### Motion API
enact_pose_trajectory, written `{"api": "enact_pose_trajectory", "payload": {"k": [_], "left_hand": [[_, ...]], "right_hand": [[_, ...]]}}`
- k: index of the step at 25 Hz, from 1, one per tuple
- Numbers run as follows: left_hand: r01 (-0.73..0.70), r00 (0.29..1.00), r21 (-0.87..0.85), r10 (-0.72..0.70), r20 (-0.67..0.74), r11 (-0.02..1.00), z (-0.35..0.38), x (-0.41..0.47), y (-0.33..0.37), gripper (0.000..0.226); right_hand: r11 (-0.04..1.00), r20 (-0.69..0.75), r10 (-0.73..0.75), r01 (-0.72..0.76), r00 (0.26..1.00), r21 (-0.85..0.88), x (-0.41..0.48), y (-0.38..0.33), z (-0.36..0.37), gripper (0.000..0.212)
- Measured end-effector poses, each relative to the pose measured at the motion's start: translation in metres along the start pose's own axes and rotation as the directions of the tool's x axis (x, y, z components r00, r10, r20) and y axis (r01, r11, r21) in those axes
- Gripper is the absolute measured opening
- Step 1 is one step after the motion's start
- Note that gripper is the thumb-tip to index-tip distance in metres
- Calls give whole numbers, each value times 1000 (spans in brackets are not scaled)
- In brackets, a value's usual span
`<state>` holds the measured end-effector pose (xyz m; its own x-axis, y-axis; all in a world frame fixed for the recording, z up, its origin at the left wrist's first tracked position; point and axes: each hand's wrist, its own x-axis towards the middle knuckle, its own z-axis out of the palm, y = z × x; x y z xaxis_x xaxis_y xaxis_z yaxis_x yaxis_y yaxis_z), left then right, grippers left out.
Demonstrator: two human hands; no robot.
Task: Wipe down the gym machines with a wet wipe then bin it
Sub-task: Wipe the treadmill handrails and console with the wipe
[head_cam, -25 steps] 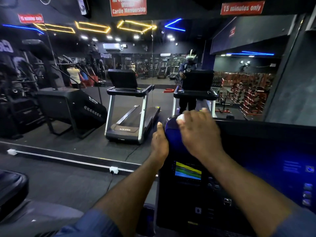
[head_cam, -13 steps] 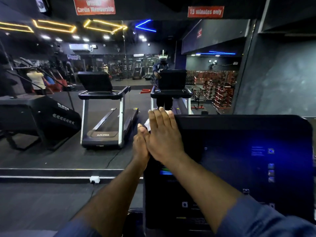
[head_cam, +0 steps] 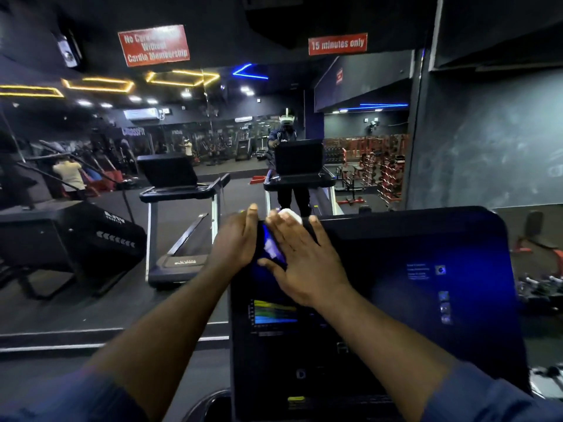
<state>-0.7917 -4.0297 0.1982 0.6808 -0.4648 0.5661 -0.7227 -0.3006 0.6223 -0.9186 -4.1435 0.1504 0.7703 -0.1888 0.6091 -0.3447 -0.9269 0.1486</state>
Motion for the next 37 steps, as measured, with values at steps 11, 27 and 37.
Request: {"api": "enact_pose_trajectory", "payload": {"k": [11,27,37], "left_hand": [[-192,899,535,-72,433,823,45,24,87,53],[-221,853,498,-82,516,839,150,24,180,81],[-321,813,355,64,579,878,208,11,236,45]], "right_hand": [[974,-13,195,-192,981,118,-53,107,-4,96],[954,-60,298,-297,953,30,-113,288,-22,75],[915,-100,398,-386,912,117,-207,277,12,94]]}}
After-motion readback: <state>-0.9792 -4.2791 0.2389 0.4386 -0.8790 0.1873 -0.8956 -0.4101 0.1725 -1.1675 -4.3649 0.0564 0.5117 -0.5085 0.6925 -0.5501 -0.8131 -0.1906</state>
